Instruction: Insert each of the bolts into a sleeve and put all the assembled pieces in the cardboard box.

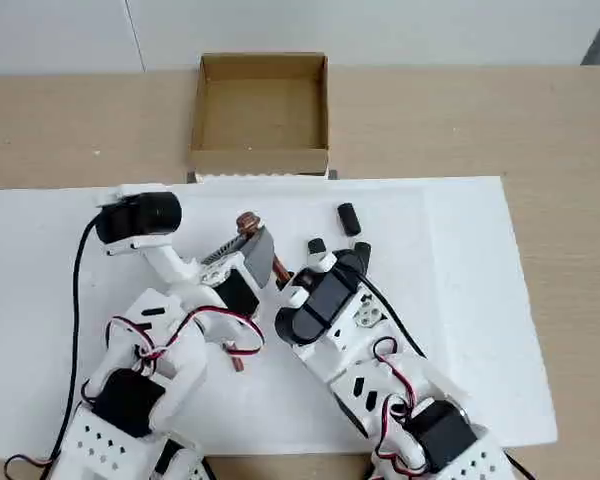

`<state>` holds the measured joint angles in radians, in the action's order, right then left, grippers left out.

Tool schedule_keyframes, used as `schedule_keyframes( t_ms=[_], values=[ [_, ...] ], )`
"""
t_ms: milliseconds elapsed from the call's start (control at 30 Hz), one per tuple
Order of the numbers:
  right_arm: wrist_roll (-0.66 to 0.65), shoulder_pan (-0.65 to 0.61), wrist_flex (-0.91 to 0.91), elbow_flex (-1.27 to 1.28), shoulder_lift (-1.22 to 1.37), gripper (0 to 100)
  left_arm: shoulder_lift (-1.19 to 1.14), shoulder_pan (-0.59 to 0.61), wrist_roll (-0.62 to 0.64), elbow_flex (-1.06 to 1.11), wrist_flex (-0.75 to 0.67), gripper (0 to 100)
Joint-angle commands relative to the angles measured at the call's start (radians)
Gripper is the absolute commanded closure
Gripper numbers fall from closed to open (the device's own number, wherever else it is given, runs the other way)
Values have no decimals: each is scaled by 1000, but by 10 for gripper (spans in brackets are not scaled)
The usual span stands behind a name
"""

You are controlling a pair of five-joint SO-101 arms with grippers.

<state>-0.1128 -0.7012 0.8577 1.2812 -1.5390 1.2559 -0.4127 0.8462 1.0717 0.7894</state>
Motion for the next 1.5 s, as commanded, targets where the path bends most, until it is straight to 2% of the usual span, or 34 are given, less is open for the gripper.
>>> schedule_keyframes(
  t_ms=[0,233,533,800,1233,1467],
  values=[
    [-11,-7,-27,-64,-12,996,17,-11,-31,-13,35,994],
    [-61,-4,-27,-81,-12,996,17,-87,-189,-12,83,994],
    [-64,-2,-27,-83,-13,996,17,-135,-207,-13,129,985],
    [-64,-2,-27,-83,-13,996,17,-130,-207,-31,176,761],
    [-63,-1,-27,-83,-13,996,11,-127,-209,-165,196,750],
    [-60,12,-93,-83,-13,996,9,-46,-301,-159,196,750]
  ],
)
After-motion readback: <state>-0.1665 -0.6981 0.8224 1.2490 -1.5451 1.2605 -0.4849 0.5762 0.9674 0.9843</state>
